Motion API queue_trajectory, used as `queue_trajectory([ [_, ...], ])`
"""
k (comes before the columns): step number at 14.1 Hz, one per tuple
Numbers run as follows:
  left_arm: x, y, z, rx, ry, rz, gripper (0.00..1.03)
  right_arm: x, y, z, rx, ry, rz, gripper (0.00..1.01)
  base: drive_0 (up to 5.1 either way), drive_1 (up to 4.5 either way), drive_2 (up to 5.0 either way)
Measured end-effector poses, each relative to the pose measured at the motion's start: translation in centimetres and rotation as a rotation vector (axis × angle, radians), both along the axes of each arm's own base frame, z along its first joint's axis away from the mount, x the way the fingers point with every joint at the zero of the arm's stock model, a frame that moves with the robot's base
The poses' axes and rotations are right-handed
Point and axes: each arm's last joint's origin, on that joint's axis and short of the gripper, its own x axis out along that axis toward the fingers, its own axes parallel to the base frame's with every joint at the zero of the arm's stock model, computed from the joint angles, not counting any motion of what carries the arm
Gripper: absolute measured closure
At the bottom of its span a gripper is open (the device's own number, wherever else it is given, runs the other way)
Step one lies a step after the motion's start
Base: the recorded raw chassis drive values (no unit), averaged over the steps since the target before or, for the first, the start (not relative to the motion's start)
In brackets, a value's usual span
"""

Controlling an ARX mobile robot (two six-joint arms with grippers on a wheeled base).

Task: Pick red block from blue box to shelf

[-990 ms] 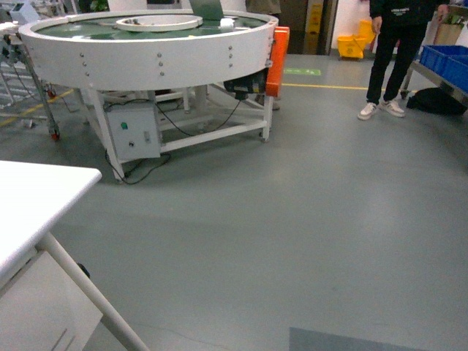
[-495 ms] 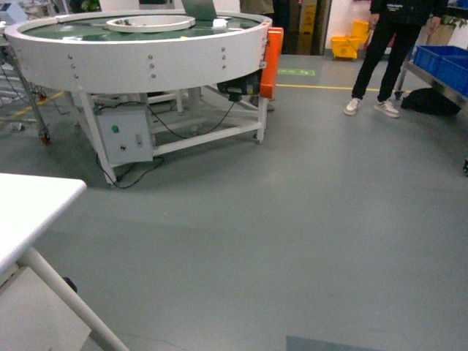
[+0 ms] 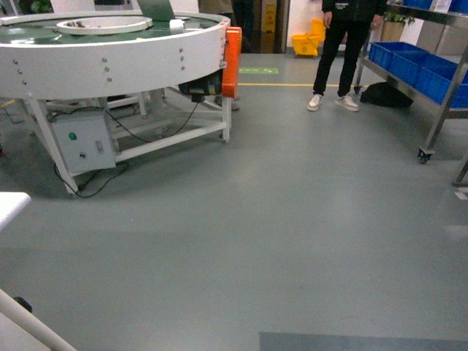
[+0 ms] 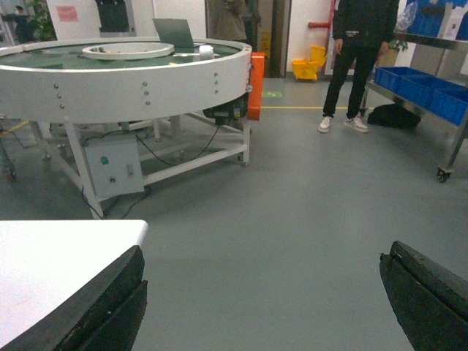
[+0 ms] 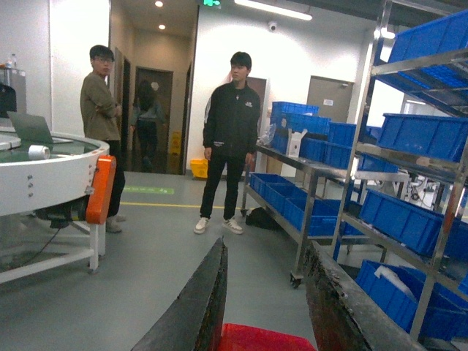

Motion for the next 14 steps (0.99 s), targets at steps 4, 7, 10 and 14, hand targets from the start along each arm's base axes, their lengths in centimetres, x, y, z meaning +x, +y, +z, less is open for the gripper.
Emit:
queue_trajectory([
  [4, 0.0, 0.01, 0.01, 0.0, -0.001, 0.001, 0.05, 0.0, 0.02, -0.01, 0.0, 0.001, 0.002, 0.74, 0.0, 1.05, -1.0],
  [7, 0.0, 0.01, 0.01, 0.0, -0.001, 0.001, 0.05, 0.0, 0.02, 0.0, 0.0, 0.0, 0.002, 0.74, -0.1, 2.05, -2.2],
  [10, 0.0, 0.01, 0.01, 0.0, -0.001, 0.001, 0.05, 0.0, 0.02, 0.0, 0.0, 0.0, 0.002, 0.74, -0.1, 2.32, -2.5],
  [14, 0.0, 0.01, 0.01, 0.0, -0.001, 0.001, 0.05, 0.0, 0.02, -0.01, 0.0, 0.001, 0.002, 0.74, 0.0, 2.41, -2.4],
])
